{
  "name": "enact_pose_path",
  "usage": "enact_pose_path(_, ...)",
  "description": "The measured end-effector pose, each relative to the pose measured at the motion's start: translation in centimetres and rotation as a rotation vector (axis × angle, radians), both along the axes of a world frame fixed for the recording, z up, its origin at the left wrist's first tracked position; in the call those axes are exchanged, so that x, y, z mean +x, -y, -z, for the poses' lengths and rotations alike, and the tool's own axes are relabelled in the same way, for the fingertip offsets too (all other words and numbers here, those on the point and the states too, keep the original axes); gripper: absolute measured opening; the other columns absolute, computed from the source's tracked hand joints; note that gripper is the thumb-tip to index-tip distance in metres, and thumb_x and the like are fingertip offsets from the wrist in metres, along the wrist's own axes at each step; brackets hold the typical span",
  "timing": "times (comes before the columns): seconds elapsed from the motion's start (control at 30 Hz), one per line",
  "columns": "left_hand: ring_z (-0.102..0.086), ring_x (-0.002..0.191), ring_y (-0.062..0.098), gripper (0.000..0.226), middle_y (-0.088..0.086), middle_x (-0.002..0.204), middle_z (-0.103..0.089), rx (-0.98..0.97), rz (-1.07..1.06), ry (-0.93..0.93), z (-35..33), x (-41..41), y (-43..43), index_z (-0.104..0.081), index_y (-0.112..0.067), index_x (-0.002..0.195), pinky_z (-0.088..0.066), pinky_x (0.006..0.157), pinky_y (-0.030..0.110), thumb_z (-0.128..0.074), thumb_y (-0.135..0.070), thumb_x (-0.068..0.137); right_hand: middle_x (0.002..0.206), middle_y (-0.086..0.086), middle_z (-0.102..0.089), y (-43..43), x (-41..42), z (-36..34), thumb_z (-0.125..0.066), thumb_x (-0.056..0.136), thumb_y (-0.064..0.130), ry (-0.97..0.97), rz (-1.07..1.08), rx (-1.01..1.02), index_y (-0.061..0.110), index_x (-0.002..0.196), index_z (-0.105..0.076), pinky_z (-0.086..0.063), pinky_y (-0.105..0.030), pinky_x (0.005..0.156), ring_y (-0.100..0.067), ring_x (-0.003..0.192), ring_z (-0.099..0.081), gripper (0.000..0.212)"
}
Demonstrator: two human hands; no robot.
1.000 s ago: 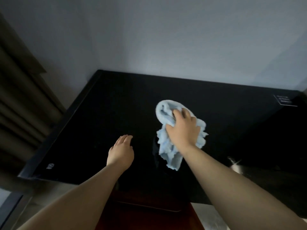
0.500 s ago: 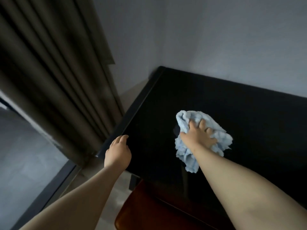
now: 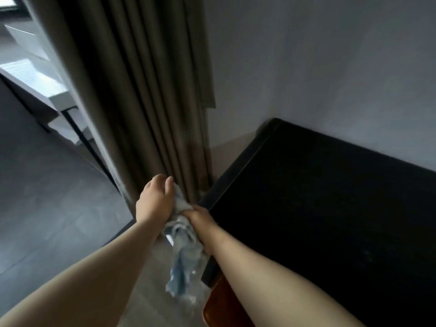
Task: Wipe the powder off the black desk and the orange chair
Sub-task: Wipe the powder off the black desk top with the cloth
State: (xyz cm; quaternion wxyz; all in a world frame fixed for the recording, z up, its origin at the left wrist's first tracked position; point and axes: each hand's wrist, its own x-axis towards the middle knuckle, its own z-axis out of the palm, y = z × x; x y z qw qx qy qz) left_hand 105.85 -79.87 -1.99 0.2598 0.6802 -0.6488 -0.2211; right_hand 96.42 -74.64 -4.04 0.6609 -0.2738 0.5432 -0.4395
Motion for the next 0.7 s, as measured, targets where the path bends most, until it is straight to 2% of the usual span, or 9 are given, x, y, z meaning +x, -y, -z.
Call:
enact_pose_path(0.07,-0.053,0.108,0.03,0.036,0.01,0.115,-0.059,-0.029,0.013,-0.052,-1.1,0.4,0.0,-0.058,-0.016,0.107,-0.04,0.086,0.037,-0.035,-0.042,0.097,0.12,-0.02,-0.056,1.0,-0.1,-1.4,-0.041,0.095,0.002,0.235,-0.032,-0.019,-0.01,0.131,-0.047,-0.048,-0.023,0.091,-0.026,0.105,-0.06,0.038)
enact_pose_path(0.1,-0.053,0.108,0.029,0.037,0.008,0.116,-0.059,-0.045,0.008,-0.082,-1.6,0.7,0.0,-0.058,-0.017,0.108,-0.04,0.087,0.038,-0.035,-0.044,0.097,0.124,-0.021,-0.053,1.4,0.0,-2.1,-0.04,0.096,0.004,0.211,-0.088,-0.011,-0.009,0.132,-0.045,-0.048,-0.022,0.087,-0.026,0.102,-0.059,0.039)
enact_pose_path(0.13,-0.053,0.109,0.028,0.037,0.007,0.117,-0.059,-0.061,-0.004,-0.097,-1.9,1.1,0.0,-0.058,-0.018,0.11,-0.04,0.088,0.038,-0.034,-0.044,0.097,0.127,-0.021,-0.053,1.7,0.1,-2.8,-0.041,0.098,0.011,0.044,-0.17,-0.009,-0.005,0.131,-0.048,-0.047,-0.023,0.083,-0.025,0.1,-0.058,0.038)
enact_pose_path(0.2,-0.052,0.109,0.028,0.038,0.005,0.118,-0.058,-0.088,-0.032,-0.059,-2.3,2.2,0.1,-0.058,-0.018,0.11,-0.039,0.085,0.037,-0.035,-0.045,0.097,0.134,-0.014,-0.053,1.8,0.2,-3.9,-0.043,0.097,0.034,-0.6,-0.531,-0.053,0.012,0.13,-0.053,-0.041,-0.033,0.091,-0.027,0.114,-0.052,0.04)
enact_pose_path(0.27,-0.053,0.107,0.026,0.037,0.002,0.118,-0.057,-0.097,-0.052,0.008,-2.4,3.5,-0.2,-0.057,-0.02,0.109,-0.04,0.083,0.036,-0.035,-0.047,0.096,0.132,-0.004,-0.054,2.4,-0.1,-4.1,-0.04,0.094,0.044,-1.064,-0.497,-0.173,0.033,0.123,-0.054,-0.035,-0.043,0.103,-0.029,0.123,-0.047,0.034)
enact_pose_path(0.37,-0.053,0.108,0.026,0.035,0.002,0.121,-0.056,-0.097,-0.072,0.01,-2.2,4.8,-0.5,-0.057,-0.021,0.113,-0.043,0.088,0.04,-0.036,-0.043,0.097,0.114,-0.006,-0.064,3.3,-0.1,-4.7,-0.04,0.091,0.04,-1.029,-0.375,-0.289,0.034,0.107,-0.057,-0.048,-0.04,0.089,-0.032,0.106,-0.059,0.024)
enact_pose_path(0.47,-0.051,0.114,0.026,0.036,0.003,0.129,-0.053,-0.112,-0.073,0.022,-2.3,5.2,-0.7,-0.054,-0.019,0.123,-0.042,0.092,0.041,-0.036,-0.039,0.098,0.112,-0.01,-0.065,3.9,-0.7,-5.0,-0.041,0.092,0.03,-1.04,-0.302,-0.323,0.027,0.108,-0.059,-0.046,-0.031,0.077,-0.032,0.103,-0.06,0.024)
enact_pose_path(0.6,-0.047,0.121,0.027,0.04,0.004,0.137,-0.049,-0.105,-0.085,0.028,-2.3,4.7,-0.7,-0.049,-0.017,0.131,-0.04,0.095,0.041,-0.037,-0.037,0.098,0.109,-0.012,-0.065,4.4,-1.5,-5.0,-0.043,0.092,0.024,-1.067,-0.236,-0.374,0.021,0.104,-0.058,-0.043,-0.03,0.071,-0.034,0.101,-0.06,0.02)
enact_pose_path(0.7,-0.045,0.123,0.026,0.044,0.002,0.138,-0.047,-0.099,-0.071,0.035,-2.4,4.0,-0.8,-0.047,-0.017,0.132,-0.04,0.096,0.041,-0.038,-0.042,0.097,0.111,-0.011,-0.065,4.5,-1.4,-4.9,-0.041,0.091,0.023,-1.029,-0.248,-0.357,0.024,0.106,-0.059,-0.045,-0.03,0.08,-0.032,0.103,-0.059,0.023)
